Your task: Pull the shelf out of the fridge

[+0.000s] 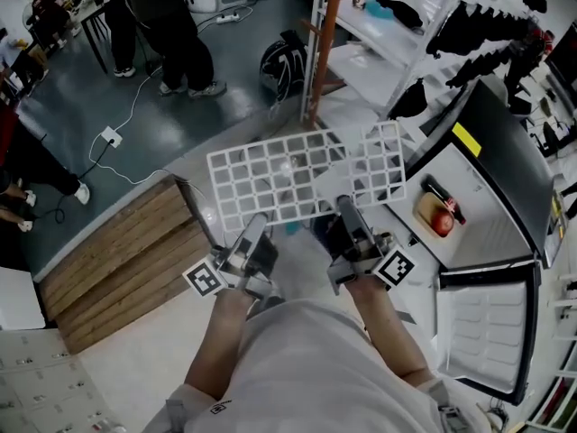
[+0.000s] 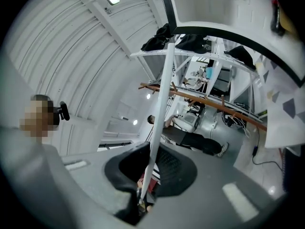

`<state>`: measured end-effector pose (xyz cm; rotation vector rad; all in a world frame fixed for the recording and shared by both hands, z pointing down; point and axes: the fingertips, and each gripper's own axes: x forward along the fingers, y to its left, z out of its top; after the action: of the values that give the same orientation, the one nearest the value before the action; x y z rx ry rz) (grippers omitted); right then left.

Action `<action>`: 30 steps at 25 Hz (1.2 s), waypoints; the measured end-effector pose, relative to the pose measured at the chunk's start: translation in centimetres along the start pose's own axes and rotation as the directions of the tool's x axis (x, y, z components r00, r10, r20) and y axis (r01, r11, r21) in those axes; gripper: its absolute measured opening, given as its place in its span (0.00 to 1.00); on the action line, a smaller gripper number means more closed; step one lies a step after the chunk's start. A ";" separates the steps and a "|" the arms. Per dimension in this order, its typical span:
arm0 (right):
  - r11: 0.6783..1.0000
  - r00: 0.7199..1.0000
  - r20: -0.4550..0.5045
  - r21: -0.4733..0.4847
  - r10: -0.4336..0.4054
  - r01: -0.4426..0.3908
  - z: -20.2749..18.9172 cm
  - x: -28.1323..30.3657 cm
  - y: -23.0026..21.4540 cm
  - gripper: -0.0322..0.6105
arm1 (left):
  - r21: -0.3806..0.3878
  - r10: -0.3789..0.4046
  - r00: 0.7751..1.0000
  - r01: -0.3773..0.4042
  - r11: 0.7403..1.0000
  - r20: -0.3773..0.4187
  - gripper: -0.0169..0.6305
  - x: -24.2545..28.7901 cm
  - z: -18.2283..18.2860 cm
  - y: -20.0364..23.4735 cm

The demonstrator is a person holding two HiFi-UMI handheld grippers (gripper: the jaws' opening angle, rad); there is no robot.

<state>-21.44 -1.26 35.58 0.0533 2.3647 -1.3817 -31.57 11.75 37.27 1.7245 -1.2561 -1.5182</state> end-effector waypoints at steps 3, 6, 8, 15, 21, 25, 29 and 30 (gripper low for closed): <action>1.000 1.000 0.000 -0.006 0.005 -0.005 0.0 0.0 0.2 0.11 | -0.003 0.003 1.000 -0.003 1.000 0.001 0.08 -0.1 -0.1 0.0; 1.000 1.000 -0.001 -0.007 0.007 -0.007 0.1 -0.2 0.3 0.11 | -0.009 0.007 1.000 -0.007 1.000 -0.001 0.08 0.0 -0.3 -0.1; 1.000 1.000 0.001 -0.006 0.005 -0.005 0.2 -0.4 0.2 0.11 | -0.010 0.008 1.000 -0.009 1.000 -0.003 0.08 0.0 -0.5 -0.2; 1.000 1.000 0.004 0.001 -0.005 0.005 0.4 -0.9 -0.1 0.11 | -0.011 0.019 1.000 -0.019 1.000 -0.009 0.08 0.1 -1.0 0.0; 1.000 1.000 0.005 0.011 -0.014 0.014 0.5 -1.4 -0.4 0.11 | -0.015 0.032 0.999 -0.032 0.999 -0.012 0.08 0.0 -1.6 0.4; 1.000 1.000 0.005 0.008 -0.017 0.017 0.7 -1.8 -0.6 0.11 | -0.018 0.034 0.999 -0.034 0.999 -0.018 0.08 0.2 -2.0 0.5; 1.000 1.000 0.006 0.013 -0.027 0.027 0.9 -2.2 -0.9 0.11 | -0.023 0.039 0.999 -0.040 0.999 -0.024 0.08 0.3 -2.4 0.6; 0.999 1.000 0.007 0.015 -0.029 0.029 1.0 -2.2 -1.0 0.11 | -0.024 0.040 0.999 -0.040 0.999 -0.026 0.08 0.4 -2.4 0.6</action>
<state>-19.31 -2.26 36.77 0.0177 2.3585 -1.4105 -29.46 10.67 38.20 1.6884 -1.2466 -1.4779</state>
